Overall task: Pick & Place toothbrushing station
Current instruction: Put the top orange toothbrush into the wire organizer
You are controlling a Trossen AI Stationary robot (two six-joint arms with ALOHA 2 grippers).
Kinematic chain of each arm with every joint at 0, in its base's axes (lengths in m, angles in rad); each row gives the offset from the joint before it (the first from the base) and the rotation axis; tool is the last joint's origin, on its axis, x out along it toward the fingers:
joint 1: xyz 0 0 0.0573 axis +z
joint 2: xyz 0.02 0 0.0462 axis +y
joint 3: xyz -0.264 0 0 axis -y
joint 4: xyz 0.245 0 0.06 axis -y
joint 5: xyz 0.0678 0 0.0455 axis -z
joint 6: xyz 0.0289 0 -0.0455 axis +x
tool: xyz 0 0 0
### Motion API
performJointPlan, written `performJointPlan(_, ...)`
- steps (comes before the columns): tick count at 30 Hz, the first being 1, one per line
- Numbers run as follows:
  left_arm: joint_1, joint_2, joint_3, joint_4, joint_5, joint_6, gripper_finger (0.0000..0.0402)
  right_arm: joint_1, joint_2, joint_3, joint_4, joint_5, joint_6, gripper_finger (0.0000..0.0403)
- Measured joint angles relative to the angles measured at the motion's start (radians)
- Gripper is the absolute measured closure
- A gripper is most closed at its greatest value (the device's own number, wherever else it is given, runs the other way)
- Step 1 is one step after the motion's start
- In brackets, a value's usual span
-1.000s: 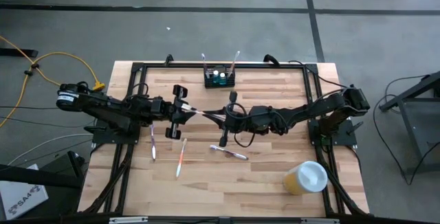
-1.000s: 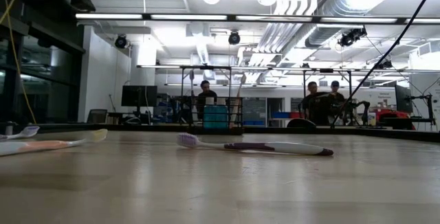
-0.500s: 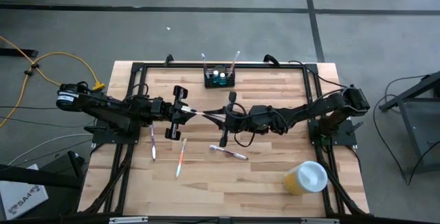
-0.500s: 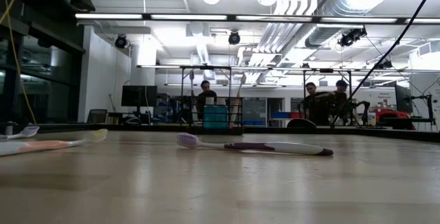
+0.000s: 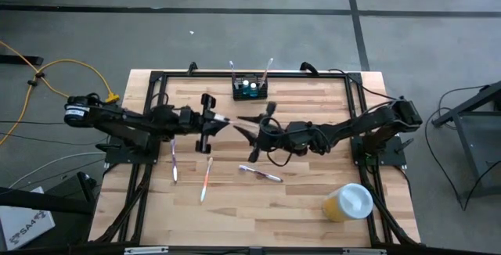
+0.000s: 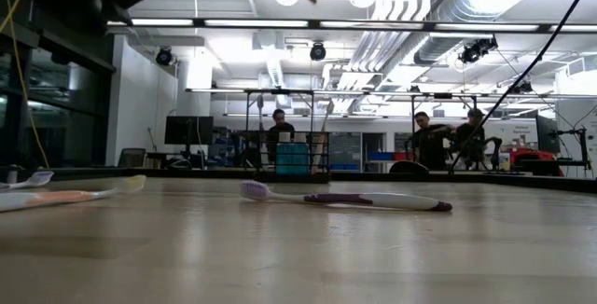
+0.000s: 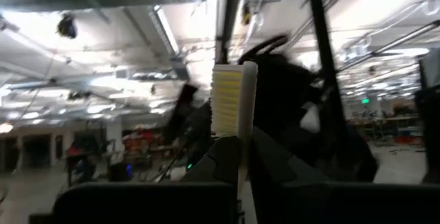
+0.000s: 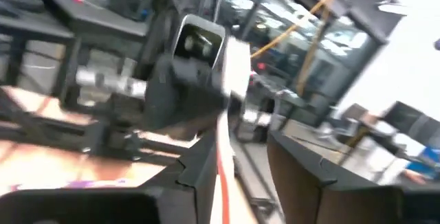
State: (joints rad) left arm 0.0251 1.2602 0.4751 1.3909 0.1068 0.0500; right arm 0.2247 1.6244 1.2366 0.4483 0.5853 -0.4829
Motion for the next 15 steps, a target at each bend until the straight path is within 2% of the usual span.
performJointPlan(4,0.087,0.0,0.026,-0.08,0.0,-0.052,0.0396,0.045,-0.053,0.0,-0.006,0.111,-0.052,0.0271)
performJointPlan(7,0.151,0.0,0.077,-0.205,0.009,-0.061,0.0396,0.084,-0.098,0.0,-0.045,0.172,-0.074,0.027)
performJointPlan(12,0.226,0.003,0.191,-0.426,0.022,0.007,0.0396,0.143,-0.156,0.001,-0.15,0.241,-0.062,0.0273)
performJointPlan(15,0.26,0.037,0.232,-0.45,0.027,0.064,0.0396,0.173,-0.164,0.0,-0.205,0.295,-0.033,0.0274)
